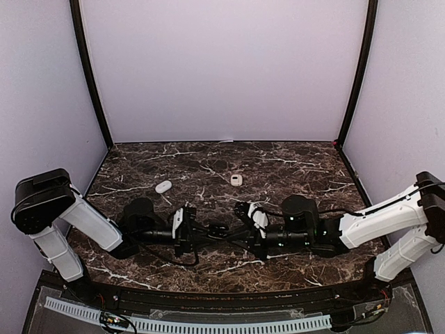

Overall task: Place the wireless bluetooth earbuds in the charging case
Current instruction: Adjust the right earbud in the right side groove of the charging case.

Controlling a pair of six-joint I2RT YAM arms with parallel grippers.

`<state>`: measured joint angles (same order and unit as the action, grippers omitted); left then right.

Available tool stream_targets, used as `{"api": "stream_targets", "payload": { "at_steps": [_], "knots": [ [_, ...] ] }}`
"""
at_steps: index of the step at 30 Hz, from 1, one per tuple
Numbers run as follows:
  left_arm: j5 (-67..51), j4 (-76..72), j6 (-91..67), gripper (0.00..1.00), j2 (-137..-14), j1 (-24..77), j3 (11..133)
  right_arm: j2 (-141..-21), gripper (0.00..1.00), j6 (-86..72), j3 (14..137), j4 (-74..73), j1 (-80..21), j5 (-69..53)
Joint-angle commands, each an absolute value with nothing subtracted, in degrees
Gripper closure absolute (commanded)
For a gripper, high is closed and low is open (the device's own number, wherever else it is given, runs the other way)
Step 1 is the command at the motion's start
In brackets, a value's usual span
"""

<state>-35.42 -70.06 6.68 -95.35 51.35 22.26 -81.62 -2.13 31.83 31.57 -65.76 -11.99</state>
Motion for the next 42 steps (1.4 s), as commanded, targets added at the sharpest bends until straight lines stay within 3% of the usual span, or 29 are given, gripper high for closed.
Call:
{"api": "stream_targets", "payload": {
  "at_steps": [1, 18, 32, 35, 39, 42],
  "knots": [
    [-31.55, -72.21, 7.63, 0.9, -94.84, 51.42, 23.16, -82.78, 0.88, -4.99, 35.05, 32.2, -66.8, -9.28],
    [-25.92, -70.94, 9.14, 0.9, -95.26, 52.03, 23.6, -86.01, 0.83, -19.7, 38.31, 28.29, -67.62, 1.99],
    [-24.98, -70.73, 8.68, 0.9, -93.96, 52.03, 23.02, -80.05, 0.58, -19.89, 33.75, 27.93, -67.81, 2.14],
    [-25.32, -70.9, 8.61, 0.9, -93.97, 52.03, 22.88, -78.76, 0.59, -19.57, 33.19, 27.65, -67.76, 3.24],
    [-27.15, -71.77, 8.34, 0.9, -93.8, 52.03, 22.68, -78.31, 0.73, -18.17, 33.4, 26.23, -67.51, 5.42],
    [-28.84, -71.89, 8.26, 0.9, -93.79, 52.03, 22.67, -78.32, 0.73, -16.07, 33.62, 27.09, -67.47, 2.87]
  ]
}}
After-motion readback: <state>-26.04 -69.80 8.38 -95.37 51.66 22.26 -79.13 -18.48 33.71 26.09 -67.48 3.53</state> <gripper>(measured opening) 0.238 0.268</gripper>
